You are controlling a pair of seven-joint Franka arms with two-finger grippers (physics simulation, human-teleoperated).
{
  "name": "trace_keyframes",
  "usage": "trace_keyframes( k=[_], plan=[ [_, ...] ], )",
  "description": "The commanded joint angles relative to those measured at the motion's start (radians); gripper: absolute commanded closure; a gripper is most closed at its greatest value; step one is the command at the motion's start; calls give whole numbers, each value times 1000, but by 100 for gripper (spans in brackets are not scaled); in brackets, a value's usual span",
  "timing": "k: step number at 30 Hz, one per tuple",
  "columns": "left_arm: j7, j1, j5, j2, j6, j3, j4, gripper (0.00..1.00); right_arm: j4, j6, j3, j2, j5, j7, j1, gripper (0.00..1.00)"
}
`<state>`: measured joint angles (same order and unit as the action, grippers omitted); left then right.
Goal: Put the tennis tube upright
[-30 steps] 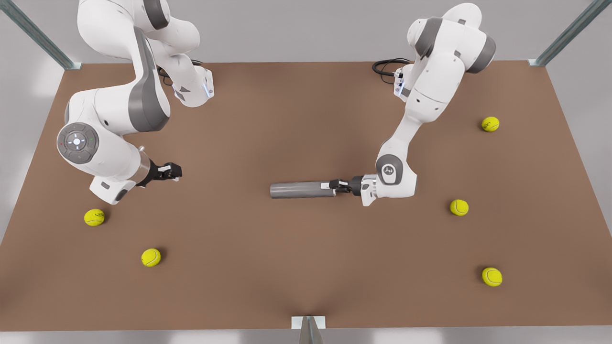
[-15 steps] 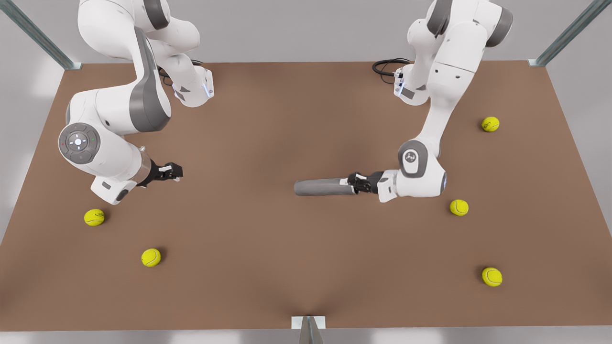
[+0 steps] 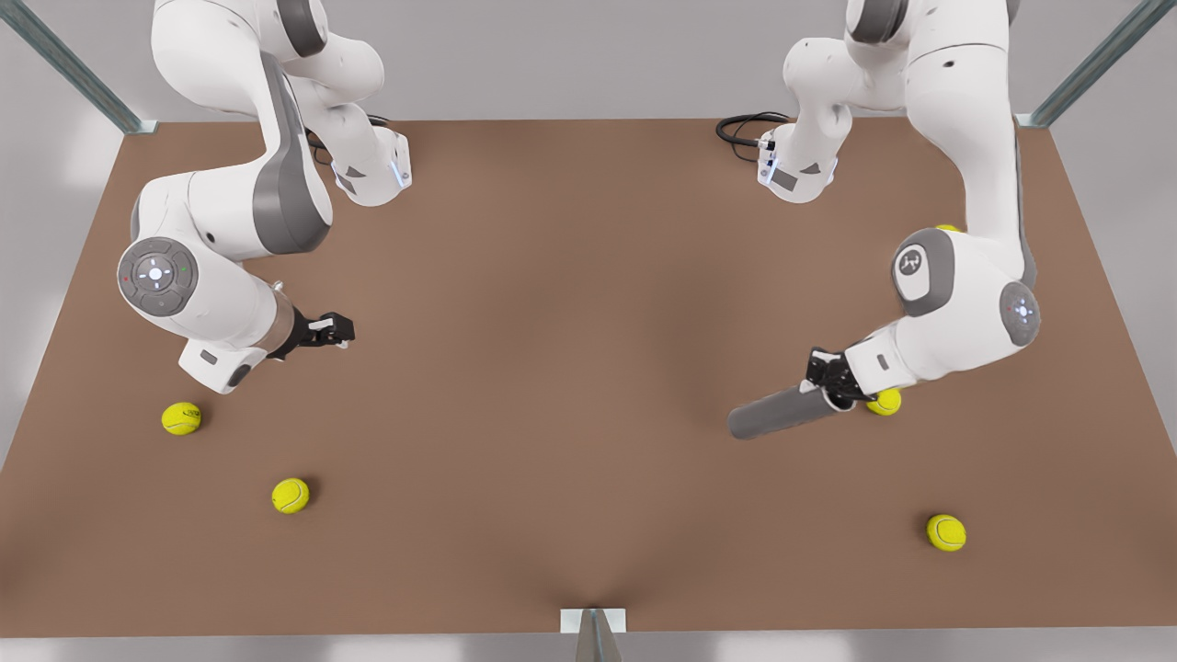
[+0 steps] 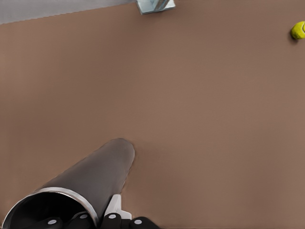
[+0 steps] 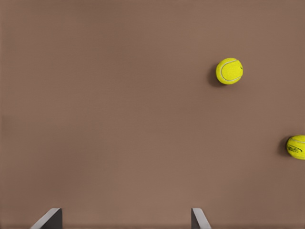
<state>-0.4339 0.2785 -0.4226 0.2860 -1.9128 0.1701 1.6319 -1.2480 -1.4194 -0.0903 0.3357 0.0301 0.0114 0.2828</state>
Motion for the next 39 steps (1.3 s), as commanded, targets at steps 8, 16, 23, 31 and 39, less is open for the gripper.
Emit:
trace_keyframes(
  k=[8, 16, 23, 31, 39],
  plan=[
    [187, 7, 278, 64, -219, 14, -17, 79, 7, -1, -2, -3, 5, -5, -1, 0],
    [185, 7, 305, 128, -227, 11, -15, 79, 5, -3, 0, 0, 2, -5, 3, 0],
    [173, 8, 303, 140, -227, 11, -14, 4, 5, -4, 0, 2, 2, -5, 4, 0],
    [176, 8, 303, 139, -221, 11, -15, 0, 7, -4, 0, 0, 4, -5, 4, 0],
    [179, 19, 303, 133, -218, 11, -15, 0, 7, -4, 0, 0, 2, -5, 3, 0]
  ],
)
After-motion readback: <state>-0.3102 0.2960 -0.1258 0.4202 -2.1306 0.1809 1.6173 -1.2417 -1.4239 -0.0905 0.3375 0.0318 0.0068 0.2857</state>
